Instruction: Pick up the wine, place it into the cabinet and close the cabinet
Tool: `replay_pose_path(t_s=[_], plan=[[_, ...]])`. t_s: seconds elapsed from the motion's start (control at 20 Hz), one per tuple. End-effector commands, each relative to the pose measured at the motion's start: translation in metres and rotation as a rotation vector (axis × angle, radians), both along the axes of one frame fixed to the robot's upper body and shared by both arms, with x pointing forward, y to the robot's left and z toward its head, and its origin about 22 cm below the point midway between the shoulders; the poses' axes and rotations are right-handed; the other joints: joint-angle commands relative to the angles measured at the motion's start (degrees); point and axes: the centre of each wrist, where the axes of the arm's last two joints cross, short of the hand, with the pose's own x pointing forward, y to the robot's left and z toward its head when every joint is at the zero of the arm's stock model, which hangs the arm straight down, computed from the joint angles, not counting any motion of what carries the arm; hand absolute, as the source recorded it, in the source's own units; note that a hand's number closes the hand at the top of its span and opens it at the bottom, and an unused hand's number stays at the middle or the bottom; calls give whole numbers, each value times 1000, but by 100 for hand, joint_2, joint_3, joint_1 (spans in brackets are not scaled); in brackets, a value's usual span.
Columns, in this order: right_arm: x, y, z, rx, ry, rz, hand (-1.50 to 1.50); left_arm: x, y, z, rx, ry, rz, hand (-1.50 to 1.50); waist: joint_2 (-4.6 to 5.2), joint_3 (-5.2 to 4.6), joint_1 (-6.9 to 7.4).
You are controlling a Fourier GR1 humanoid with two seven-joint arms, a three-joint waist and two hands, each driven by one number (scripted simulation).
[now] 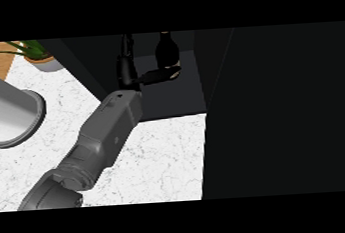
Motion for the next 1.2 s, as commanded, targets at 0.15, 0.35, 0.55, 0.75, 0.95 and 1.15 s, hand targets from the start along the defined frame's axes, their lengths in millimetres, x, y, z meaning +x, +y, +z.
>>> replay_pose_path(t_s=[0.15,0.35,0.55,0.75,0.95,1.15], plan=[[-6,-9,-3,18,-6,24,-150,-3,32,-13,-15,-3,5,-150,37,-14,16],[-11,1,1,29,-21,36,-150,-13,10,-24,-7,-21,-33,-150,42,-20,-32],[-11,-4,3,17,-8,12,-150,-6,16,-15,-37,-38,-75,-150,10,-18,26],[-14,2,2,33,8,33,-150,-9,21,-22,-55,-19,-133,-150,-10,-19,72],[-10,2,6,21,-2,19,-150,-12,8,-22,-60,-15,-140,-150,-46,-17,148],[-5,5,1,34,10,46,-150,-5,3,-10,-111,-30,-141,-150,-18,-17,-10]])
